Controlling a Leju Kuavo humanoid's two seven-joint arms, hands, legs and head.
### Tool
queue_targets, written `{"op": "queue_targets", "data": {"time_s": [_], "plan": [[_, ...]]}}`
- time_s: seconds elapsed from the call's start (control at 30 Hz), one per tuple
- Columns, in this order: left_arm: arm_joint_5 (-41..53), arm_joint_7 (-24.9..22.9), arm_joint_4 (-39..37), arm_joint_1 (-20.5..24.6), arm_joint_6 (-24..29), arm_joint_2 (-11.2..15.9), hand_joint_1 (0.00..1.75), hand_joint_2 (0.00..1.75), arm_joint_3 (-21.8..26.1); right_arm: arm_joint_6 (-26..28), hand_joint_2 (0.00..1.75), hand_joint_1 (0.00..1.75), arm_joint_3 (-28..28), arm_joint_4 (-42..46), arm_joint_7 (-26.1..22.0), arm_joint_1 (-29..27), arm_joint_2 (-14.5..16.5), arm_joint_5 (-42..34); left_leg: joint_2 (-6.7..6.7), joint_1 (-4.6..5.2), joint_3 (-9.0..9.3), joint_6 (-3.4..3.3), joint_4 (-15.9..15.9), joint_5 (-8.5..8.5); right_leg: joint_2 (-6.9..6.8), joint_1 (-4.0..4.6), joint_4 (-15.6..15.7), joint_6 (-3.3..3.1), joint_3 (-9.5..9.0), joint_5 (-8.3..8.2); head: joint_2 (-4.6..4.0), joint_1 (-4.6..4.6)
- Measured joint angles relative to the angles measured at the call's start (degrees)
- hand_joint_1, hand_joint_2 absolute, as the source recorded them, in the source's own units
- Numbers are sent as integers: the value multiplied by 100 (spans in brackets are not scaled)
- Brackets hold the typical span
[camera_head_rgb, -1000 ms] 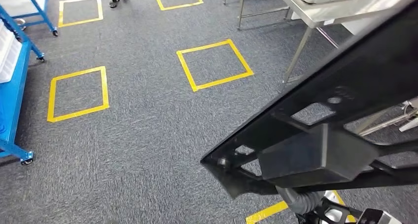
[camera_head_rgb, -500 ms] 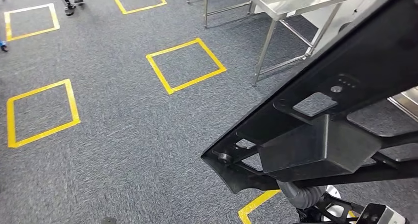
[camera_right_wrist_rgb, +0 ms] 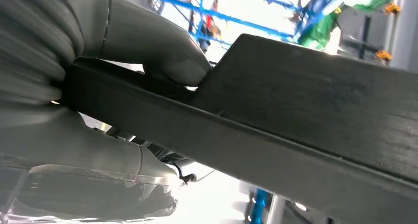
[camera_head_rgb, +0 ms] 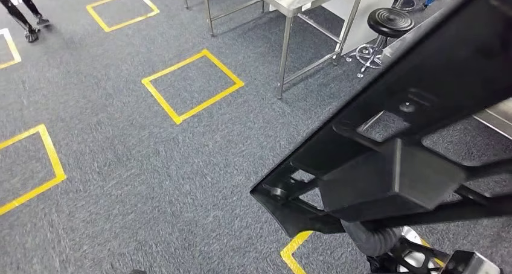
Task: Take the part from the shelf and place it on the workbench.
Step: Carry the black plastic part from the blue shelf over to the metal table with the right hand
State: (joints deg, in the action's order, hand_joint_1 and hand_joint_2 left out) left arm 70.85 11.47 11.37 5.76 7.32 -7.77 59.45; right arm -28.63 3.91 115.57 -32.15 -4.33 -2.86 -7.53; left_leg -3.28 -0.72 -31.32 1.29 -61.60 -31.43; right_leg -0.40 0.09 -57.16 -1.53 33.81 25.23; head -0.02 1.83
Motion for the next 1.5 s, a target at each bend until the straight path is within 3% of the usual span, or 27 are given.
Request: {"op": "queue_targets", "data": {"time_s": [0.07, 0.13, 0.17, 0.2, 0.27, 0.33, 0.4, 0.43, 0.5, 0.57, 0.63, 0.67, 0.7, 0.73, 0.8, 0.83, 0.93, 1.0, 1.07, 1.13, 1.17, 1.2, 1.23, 1.3, 1.37, 1.43, 1.5], "plan": [[-15, 21, 0, -17, 1, -2, 0, 175, 0, -18, 175, 173, 0, 5, -10, -20, -1, 1, 226, -5, -391, 16, -794, -351, 116, 2, 6, -30, -11, 5, 1, 1], [-36, 54, 0, -37, 8, -2, 0, 175, 3, -54, 175, 173, 0, -5, -25, -42, -2, 1, 276, -4, -687, 23, -1272, -416, 272, 10, -4, -38, -18, 11, 1, 1], [-45, 64, 0, -36, 14, 0, 0, 175, 4, -71, 175, 173, 0, -11, -31, -46, -2, 1, 286, -4, -682, 17, -1176, -272, 351, 12, -11, -33, -29, 16, 1, 1], [-50, 70, 0, -29, 18, 2, 0, 175, 6, -86, 175, 173, 0, -16, -37, -45, -2, -1, 317, -5, -573, 6, -871, -43, 425, 11, -19, -24, -44, 25, 0, 1], [-54, 73, 0, -13, 24, 7, 0, 175, 7, -106, 175, 173, 0, -27, -42, -30, -2, -5, 525, -13, -255, -28, -69, 358, 553, 10, -55, 13, -56, 54, 0, 0], [-50, 71, 0, -4, 27, 10, 0, 175, 6, -114, 175, 173, 0, -39, -42, -3, -2, -24, 684, -10, -94, -72, 331, 471, 668, -3, -87, 74, -23, 67, 1, 0], [-46, 68, 0, 10, 34, 10, 0, 175, 8, -113, 175, 173, 0, -45, -28, 13, -2, -68, 615, -5, -73, -137, 375, 471, 773, -21, -84, 149, 10, 56, 1, 1], [-46, 68, 0, 20, 38, 12, 0, 175, 9, -109, 175, 173, 0, -45, -20, 13, -2, -90, 555, -8, -60, -176, 398, 484, 729, -20, -110, 181, 27, 76, 0, 0], [-48, 71, 0, 32, 42, 23, 0, 175, 13, -103, 175, 173, 1, -52, -10, 23, -2, -110, 429, -24, -39, -239, 447, 507, 459, -12, -440, 230, 188, 276, 0, -1], [-54, 69, 0, 12, 42, 40, 0, 175, 21, -107, 175, 173, 1, -75, -19, 29, -2, -125, 297, -6, -35, -265, 451, 493, 176, -34, -1177, 271, 564, 628, 0, -2], [-59, 42, 0, -16, 42, 50, 0, 175, 32, -136, 175, 173, 1, -119, -50, 23, -2, -153, 154, 5, -29, -265, 449, 468, 91, -69, -1705, 301, 853, 766, 0, -2], [-61, 21, 0, -23, 42, 51, 0, 175, 38, -160, 175, 173, 0, -143, -73, 23, -2, -165, 85, 6, -16, -258, 447, 453, 66, -79, -1668, 308, 842, 677, 0, -2], [-61, -3, 0, -25, 42, 51, 0, 175, 44, -185, 175, 173, 1, -166, -96, 25, -2, -174, 23, 6, 6, -247, 447, 434, 26, -84, -1390, 304, 703, 494, 0, -2], [-61, -22, 0, -25, 42, 52, 0, 175, 51, -205, 175, 173, 1, -184, -118, 28, -2, -179, -33, 8, 36, -233, 447, 412, -78, -77, -962, 285, 480, 285, 1, -2], [-54, -60, 0, -29, 43, 57, 0, 175, 63, -227, 175, 173, 3, -216, -147, 47, 1, -180, -134, 35, 87, -181, 443, 362, -294, -19, -265, 221, 120, 59, 1, -2], [-44, -72, 0, -31, 44, 61, 0, 175, 68, -229, 175, 173, 3, -229, -158, 55, 4, -179, -183, 47, 106, -150, 441, 340, -352, 9, -115, 187, 50, 45, 1, -2], [0, -78, 0, -18, 44, 72, 0, 175, 73, -223, 175, 173, 2, -258, -163, 58, 9, -163, -316, 48, 175, -61, 445, 280, -187, 15, -62, 106, 33, 62, 1, -1], [9, -42, 0, 8, 40, 81, 0, 175, 74, -217, 175, 173, 2, -283, -139, 96, 9, -160, -123, 30, 98, -13, 173, 102, -62, -24, -7, 44, -19, 45, 1, -1], [5, -3, 0, 21, 34, 86, 0, 175, 74, -216, 175, 173, 2, -335, -99, 169, 9, -179, 173, 10, -249, 16, -554, -240, 64, -35, 9, -2, -45, 46, 1, 1], [-7, 24, 0, 22, 34, 85, 0, 175, 76, -222, 175, 173, 2, -413, -66, 218, 9, -203, 265, 7, -604, 31, -1178, -422, 215, -23, 2, -15, -50, 53, 0, 1], [-12, 36, 0, 27, 37, 86, 0, 175, 79, -226, 175, 173, 2, -452, -55, 237, 9, -210, 279, 7, -659, 30, -1211, -345, 295, -18, -5, -14, -57, 57, 1, 1], [-16, 46, 0, 38, 40, 86, 0, 175, 80, -233, 175, 173, 3, -491, -47, 260, 9, -213, 298, 6, -600, 21, -1000, -152, 375, -17, -15, -8, -68, 63, 1, 1], [-17, 49, 0, 51, 43, 85, 0, 175, 81, -243, 175, 173, 5, -525, -42, 289, 10, -213, 356, 4, -455, 7, -611, 104, 453, -19, -28, 5, -80, 74, 1, 1], [-16, 42, 0, 69, 48, 82, 0, 175, 82, -268, 175, 173, 14, -585, -32, 360, 10, -211, 631, -15, -170, -28, 109, 425, 589, -21, -66, 49, -68, 95, 0, 1], [-16, 33, 0, 72, 52, 79, 0, 175, 84, -290, 175, 173, 22, -639, -15, 419, 9, -207, 790, -12, -83, -68, 344, 450, 711, -47, -84, 120, -15, 88, 0, 2], [-15, 20, 0, 81, 52, 69, 0, 175, 89, -292, 175, 173, 26, -678, 5, 450, 5, -205, 680, -10, -66, -135, 393, 472, 779, -67, -78, 198, 19, 75, 0, 3], [-11, -19, 0, 95, 45, 57, 0, 175, 93, -260, 175, 173, 27, -705, 46, 522, -5, -217, 546, -30, -35, -207, 445, 494, 525, -45, -266, 261, 115, 196, 0, 2]]}}
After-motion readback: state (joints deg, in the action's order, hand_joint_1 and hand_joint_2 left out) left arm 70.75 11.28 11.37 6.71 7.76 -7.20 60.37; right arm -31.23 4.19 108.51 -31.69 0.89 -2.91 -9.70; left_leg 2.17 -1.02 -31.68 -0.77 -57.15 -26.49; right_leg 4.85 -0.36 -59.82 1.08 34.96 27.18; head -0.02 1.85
